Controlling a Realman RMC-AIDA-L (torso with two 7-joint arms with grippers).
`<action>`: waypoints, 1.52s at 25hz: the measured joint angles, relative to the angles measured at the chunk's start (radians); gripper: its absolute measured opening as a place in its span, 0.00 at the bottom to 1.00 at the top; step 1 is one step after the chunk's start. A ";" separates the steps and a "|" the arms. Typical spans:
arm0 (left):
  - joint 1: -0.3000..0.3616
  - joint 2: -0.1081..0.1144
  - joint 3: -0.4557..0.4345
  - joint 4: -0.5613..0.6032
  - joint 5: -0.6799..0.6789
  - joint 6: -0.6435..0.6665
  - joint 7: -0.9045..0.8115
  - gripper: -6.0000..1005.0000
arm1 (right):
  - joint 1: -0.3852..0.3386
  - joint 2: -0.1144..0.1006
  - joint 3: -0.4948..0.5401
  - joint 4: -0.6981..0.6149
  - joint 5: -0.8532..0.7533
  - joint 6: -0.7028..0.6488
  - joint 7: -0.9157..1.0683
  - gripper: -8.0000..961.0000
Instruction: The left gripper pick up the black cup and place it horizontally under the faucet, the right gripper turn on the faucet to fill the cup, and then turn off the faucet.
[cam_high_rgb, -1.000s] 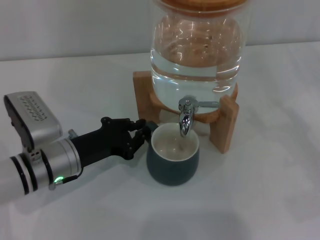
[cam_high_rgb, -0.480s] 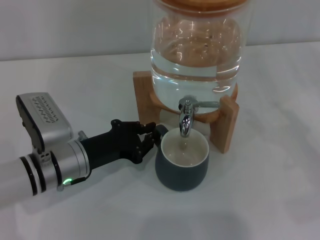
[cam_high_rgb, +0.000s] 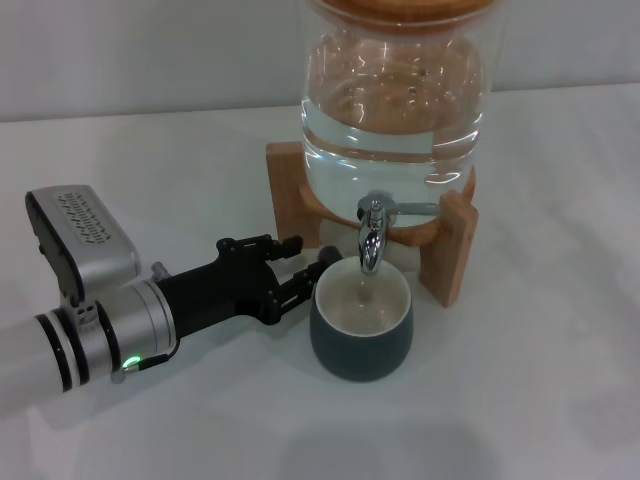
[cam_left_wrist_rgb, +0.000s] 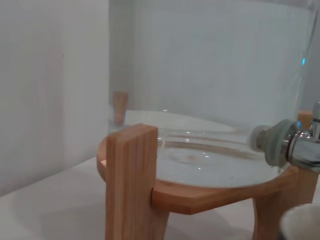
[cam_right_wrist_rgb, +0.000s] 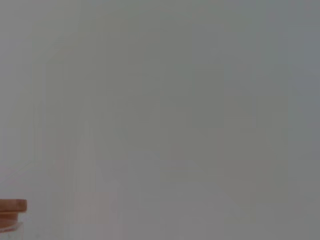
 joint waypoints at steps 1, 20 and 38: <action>0.000 0.000 0.000 0.000 -0.001 0.001 0.000 0.35 | 0.000 0.000 0.000 0.000 0.000 0.000 0.000 0.75; 0.094 0.014 0.006 0.056 0.005 -0.079 -0.037 0.66 | -0.008 -0.001 0.001 0.001 0.000 -0.001 0.000 0.75; 0.414 0.026 -0.006 0.326 -0.232 -0.180 -0.078 0.66 | -0.066 -0.007 -0.078 -0.414 -0.361 -0.029 0.464 0.75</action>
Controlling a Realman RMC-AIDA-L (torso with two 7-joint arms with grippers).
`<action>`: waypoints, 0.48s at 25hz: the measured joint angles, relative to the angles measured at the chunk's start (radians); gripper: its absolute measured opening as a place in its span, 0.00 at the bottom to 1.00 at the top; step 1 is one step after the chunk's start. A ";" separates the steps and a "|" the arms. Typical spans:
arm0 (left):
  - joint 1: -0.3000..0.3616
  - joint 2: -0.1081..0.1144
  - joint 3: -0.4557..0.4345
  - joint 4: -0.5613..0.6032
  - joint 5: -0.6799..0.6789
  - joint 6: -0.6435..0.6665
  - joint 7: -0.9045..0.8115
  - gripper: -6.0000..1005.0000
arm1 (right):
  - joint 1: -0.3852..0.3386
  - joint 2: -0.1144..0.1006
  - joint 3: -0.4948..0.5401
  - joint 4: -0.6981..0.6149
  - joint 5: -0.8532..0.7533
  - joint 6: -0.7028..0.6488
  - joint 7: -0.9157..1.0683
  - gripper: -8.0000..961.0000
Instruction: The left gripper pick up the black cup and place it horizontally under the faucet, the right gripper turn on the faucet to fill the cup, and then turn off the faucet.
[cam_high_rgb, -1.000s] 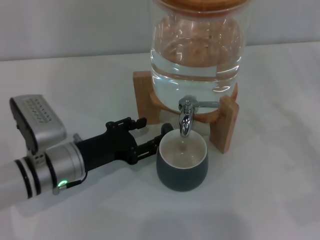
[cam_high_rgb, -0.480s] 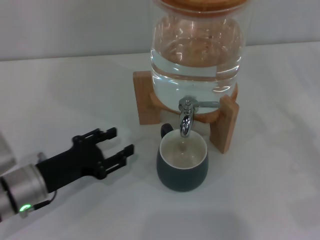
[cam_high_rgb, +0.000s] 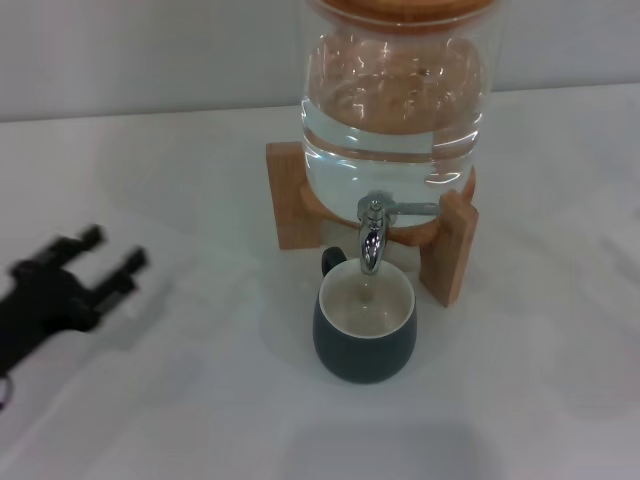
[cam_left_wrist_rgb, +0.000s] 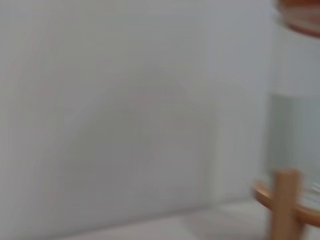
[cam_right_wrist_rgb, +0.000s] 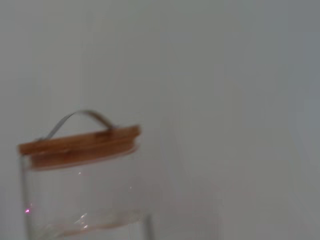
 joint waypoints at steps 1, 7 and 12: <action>0.014 0.001 -0.002 0.009 -0.030 0.000 0.000 0.66 | 0.003 0.000 0.000 -0.068 -0.054 0.007 0.076 0.75; 0.062 0.009 -0.072 0.022 -0.100 -0.022 -0.003 0.66 | 0.008 0.001 -0.065 -0.307 -0.173 0.056 0.317 0.75; 0.085 0.010 -0.137 0.043 -0.103 -0.045 -0.022 0.65 | 0.005 0.000 -0.200 -0.472 -0.215 0.065 0.446 0.78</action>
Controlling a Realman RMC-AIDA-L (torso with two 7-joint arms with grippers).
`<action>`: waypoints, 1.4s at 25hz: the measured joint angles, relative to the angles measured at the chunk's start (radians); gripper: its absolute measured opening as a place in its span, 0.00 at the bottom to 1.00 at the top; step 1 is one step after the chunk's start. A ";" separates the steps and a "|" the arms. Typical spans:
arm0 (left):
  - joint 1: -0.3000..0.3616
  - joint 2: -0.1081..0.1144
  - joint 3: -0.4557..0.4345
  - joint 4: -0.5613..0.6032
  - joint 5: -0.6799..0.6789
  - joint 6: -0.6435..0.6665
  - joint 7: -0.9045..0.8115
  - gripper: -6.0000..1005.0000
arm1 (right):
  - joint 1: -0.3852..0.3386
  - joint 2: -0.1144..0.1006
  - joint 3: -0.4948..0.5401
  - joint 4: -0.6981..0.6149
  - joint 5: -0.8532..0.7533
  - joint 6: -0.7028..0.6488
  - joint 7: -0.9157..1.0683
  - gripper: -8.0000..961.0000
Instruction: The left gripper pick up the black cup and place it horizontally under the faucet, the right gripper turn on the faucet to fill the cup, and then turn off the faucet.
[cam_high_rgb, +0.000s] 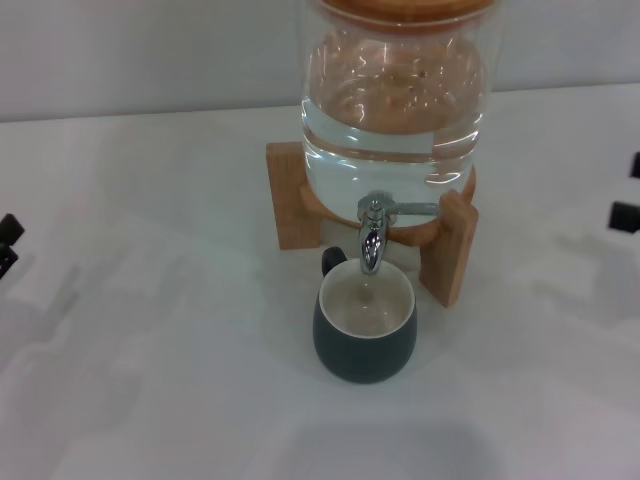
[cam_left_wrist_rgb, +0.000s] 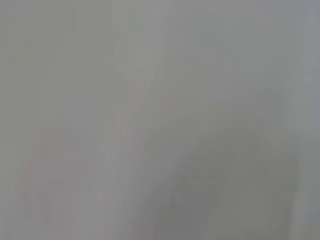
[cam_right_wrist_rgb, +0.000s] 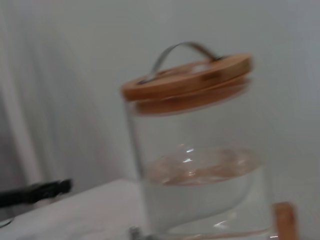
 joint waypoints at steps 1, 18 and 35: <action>0.003 0.000 -0.003 0.002 0.000 0.000 -0.002 0.65 | 0.002 0.000 -0.020 -0.018 -0.004 0.003 0.013 0.80; 0.028 -0.009 -0.057 0.000 -0.065 -0.002 -0.004 0.65 | 0.036 0.004 -0.240 -0.072 -0.009 -0.063 0.110 0.81; 0.028 -0.010 -0.057 -0.007 -0.062 0.008 -0.004 0.65 | 0.098 0.005 -0.418 -0.081 0.013 -0.192 0.200 0.81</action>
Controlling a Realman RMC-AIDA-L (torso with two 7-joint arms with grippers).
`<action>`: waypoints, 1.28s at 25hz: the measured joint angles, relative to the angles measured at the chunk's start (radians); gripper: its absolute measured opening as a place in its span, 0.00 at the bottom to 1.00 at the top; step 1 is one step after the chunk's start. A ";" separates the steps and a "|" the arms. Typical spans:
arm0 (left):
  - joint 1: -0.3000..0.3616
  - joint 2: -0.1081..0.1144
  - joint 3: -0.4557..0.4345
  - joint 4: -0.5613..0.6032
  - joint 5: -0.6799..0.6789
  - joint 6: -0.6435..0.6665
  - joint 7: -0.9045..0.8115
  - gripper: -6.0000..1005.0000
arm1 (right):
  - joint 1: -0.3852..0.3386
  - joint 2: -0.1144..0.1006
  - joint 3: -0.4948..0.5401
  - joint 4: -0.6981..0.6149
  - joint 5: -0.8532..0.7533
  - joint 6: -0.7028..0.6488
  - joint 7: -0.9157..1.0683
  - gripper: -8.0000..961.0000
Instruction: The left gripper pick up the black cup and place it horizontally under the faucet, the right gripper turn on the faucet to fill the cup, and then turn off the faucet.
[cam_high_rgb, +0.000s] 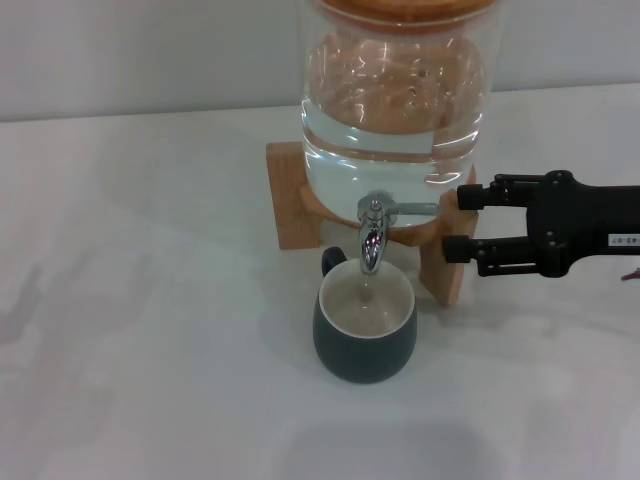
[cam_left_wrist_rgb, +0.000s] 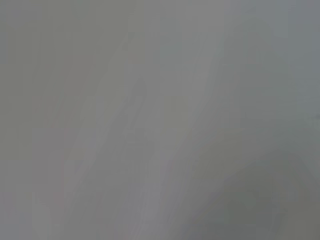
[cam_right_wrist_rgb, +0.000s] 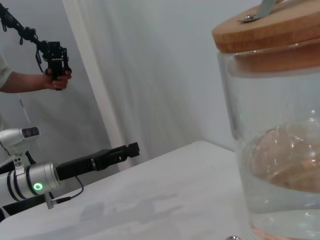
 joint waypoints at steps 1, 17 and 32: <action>0.000 0.000 0.000 0.000 0.000 0.000 0.000 0.65 | 0.001 0.000 -0.007 -0.001 0.000 -0.009 0.002 0.81; 0.001 0.000 0.000 -0.002 0.002 0.002 0.000 0.65 | 0.022 0.000 -0.089 -0.008 0.004 -0.036 0.017 0.81; -0.007 0.000 0.002 -0.015 0.002 0.005 0.004 0.65 | 0.022 0.000 -0.126 -0.020 0.026 -0.023 0.019 0.81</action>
